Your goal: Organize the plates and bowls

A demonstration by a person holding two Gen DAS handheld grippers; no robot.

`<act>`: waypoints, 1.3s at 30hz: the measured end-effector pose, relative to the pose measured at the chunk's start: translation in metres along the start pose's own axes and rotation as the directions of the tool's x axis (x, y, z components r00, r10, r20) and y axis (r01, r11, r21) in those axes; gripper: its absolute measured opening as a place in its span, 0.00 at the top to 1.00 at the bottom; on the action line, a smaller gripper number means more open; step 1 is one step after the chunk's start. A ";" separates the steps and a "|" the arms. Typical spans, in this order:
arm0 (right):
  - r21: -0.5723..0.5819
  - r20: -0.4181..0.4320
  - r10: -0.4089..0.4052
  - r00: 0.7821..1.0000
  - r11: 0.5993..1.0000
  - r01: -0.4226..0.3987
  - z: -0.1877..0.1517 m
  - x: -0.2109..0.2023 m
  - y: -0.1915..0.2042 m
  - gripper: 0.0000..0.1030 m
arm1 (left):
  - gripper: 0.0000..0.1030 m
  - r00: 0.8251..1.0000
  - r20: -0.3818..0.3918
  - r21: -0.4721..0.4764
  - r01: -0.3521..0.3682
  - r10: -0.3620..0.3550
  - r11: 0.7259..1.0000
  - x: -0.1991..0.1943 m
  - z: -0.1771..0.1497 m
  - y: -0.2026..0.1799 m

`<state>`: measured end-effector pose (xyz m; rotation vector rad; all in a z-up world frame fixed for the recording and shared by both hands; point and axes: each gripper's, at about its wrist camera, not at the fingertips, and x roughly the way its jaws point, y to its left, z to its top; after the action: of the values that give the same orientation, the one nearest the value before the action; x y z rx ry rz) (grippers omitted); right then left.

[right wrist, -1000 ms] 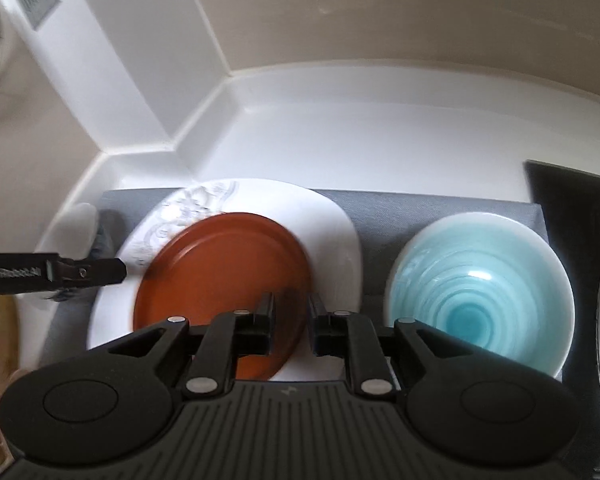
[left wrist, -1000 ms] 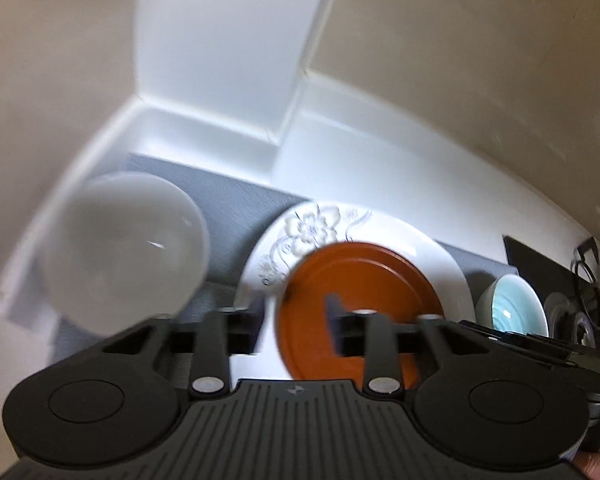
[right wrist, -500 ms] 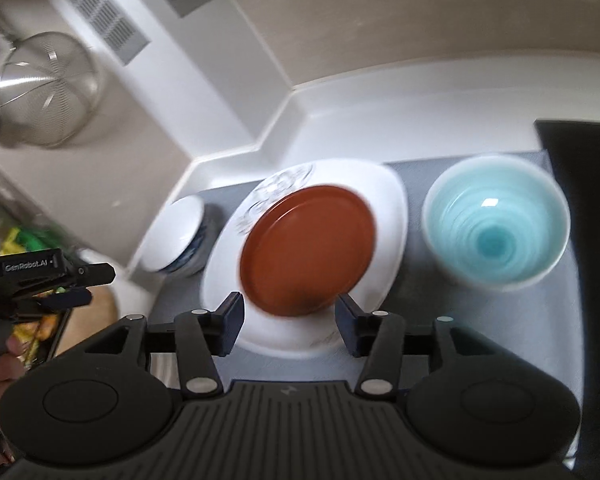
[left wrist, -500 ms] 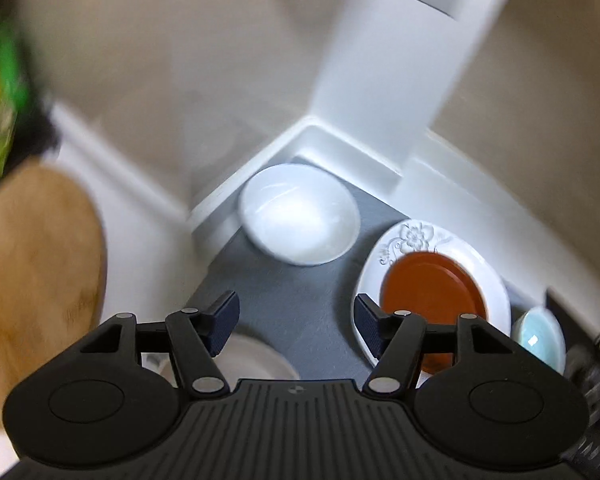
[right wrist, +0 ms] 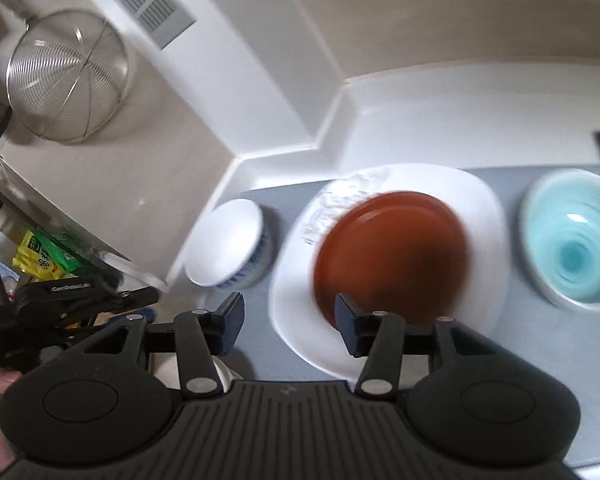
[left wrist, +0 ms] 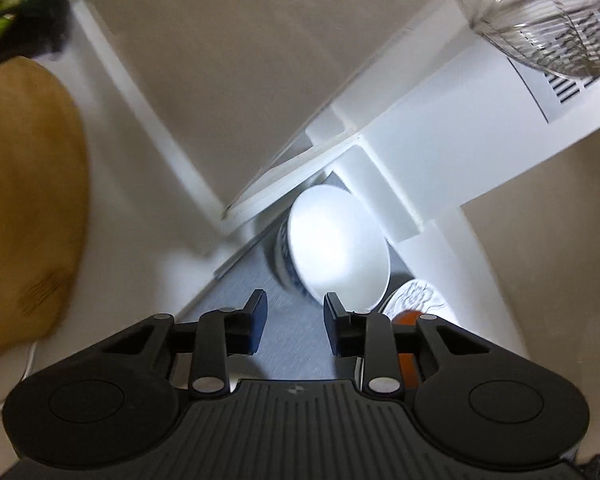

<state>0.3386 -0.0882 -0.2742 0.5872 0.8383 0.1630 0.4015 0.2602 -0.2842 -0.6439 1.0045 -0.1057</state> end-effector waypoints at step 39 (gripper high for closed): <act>0.091 -0.162 -0.041 0.986 0.994 0.057 0.016 0.143 0.038 0.77 | 0.86 0.993 -0.091 0.046 0.075 -0.070 0.996 0.072 0.026 0.010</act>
<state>0.4485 -0.0121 -0.3383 0.6483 1.0198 0.1270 0.4604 0.2535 -0.3340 -0.6354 1.0620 -0.2242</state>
